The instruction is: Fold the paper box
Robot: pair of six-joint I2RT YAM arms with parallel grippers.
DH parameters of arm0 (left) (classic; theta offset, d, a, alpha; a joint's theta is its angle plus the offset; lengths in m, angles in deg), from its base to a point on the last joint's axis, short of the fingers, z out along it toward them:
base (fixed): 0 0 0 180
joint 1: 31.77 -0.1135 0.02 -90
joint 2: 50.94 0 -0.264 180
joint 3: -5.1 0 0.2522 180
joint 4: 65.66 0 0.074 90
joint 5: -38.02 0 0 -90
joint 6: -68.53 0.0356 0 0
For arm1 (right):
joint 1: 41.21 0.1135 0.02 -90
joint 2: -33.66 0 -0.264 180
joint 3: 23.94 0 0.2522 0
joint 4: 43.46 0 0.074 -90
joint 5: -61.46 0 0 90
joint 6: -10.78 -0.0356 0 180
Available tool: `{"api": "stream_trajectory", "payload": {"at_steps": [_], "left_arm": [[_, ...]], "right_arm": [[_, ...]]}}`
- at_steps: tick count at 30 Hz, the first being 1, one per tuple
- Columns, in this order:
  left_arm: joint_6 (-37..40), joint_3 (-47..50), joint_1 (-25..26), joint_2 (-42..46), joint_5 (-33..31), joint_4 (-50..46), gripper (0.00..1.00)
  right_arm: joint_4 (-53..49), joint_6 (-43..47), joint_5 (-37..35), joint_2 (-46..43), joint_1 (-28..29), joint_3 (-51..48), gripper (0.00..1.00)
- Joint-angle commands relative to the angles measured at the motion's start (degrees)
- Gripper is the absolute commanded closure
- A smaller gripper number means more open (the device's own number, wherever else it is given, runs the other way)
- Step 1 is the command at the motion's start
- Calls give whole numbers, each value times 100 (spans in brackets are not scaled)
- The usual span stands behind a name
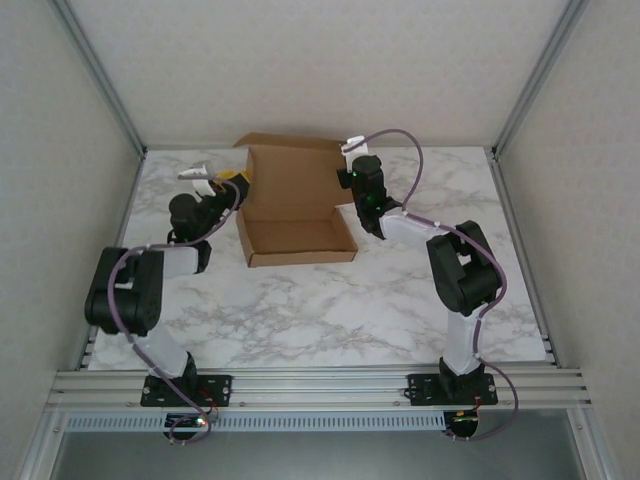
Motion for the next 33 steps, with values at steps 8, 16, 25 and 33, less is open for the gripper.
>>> {"api": "stream_trajectory", "payload": {"at_steps": [8, 16, 25, 33], "left_arm": [[1547, 92, 176, 763, 3, -1525, 48], [1286, 262, 309, 309, -116, -1303, 45], [2484, 210, 268, 837, -522, -2428, 40], [2549, 720, 0, 1560, -964, -2295, 40]], "right_arm": [[389, 1, 893, -406, 26, -411, 100], [581, -181, 1023, -678, -84, -475, 100], [732, -242, 1206, -926, -246, -718, 100], [793, -295, 1340, -975, -314, -839, 100]]}}
